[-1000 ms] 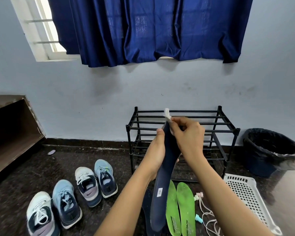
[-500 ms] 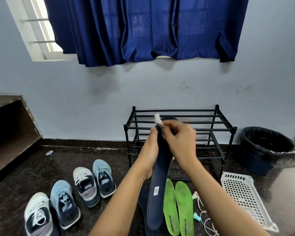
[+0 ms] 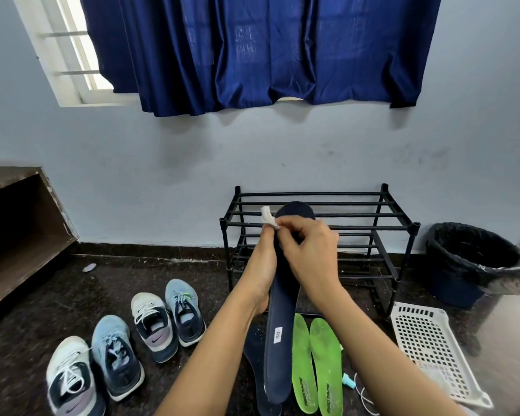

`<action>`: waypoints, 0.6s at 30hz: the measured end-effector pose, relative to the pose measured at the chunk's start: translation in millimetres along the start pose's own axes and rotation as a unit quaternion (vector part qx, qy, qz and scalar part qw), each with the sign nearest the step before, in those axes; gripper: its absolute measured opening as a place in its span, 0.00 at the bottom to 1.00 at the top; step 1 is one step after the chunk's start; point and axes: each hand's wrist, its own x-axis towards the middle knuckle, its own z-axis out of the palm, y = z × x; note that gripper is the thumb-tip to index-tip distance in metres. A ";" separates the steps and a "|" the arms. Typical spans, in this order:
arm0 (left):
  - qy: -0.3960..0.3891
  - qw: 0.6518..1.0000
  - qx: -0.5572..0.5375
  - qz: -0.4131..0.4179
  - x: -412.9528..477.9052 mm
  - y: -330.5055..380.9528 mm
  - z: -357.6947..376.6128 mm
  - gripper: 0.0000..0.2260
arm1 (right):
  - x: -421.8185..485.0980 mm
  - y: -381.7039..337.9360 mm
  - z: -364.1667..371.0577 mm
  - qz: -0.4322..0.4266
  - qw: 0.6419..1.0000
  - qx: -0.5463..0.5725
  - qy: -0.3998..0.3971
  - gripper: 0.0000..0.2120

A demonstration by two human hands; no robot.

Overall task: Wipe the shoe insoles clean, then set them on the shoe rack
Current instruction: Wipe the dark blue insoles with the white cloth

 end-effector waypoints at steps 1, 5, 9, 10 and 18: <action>0.003 1.000 -0.002 0.002 -1.2 0.9 -0.1 0.23 | -1.5 -1.5 0.1 -0.009 1.000 -0.011 -0.003 0.09; 0.008 1.000 0.013 -0.004 -6.4 0.3 3.2 0.23 | 15.9 4.3 -11.0 -0.005 0.993 -0.105 0.055 0.08; 0.004 1.000 0.025 0.000 -7.9 -1.3 7.0 0.20 | 26.6 14.9 -18.0 0.069 0.993 -0.062 0.068 0.07; 0.001 1.000 0.014 -0.005 -8.4 0.1 7.0 0.20 | 22.8 13.6 -16.7 0.066 0.995 -0.055 0.060 0.07; 0.017 0.995 -0.095 -0.023 -4.8 13.1 -1.0 0.32 | -8.7 1.8 2.6 -0.037 0.992 -0.116 -0.003 0.09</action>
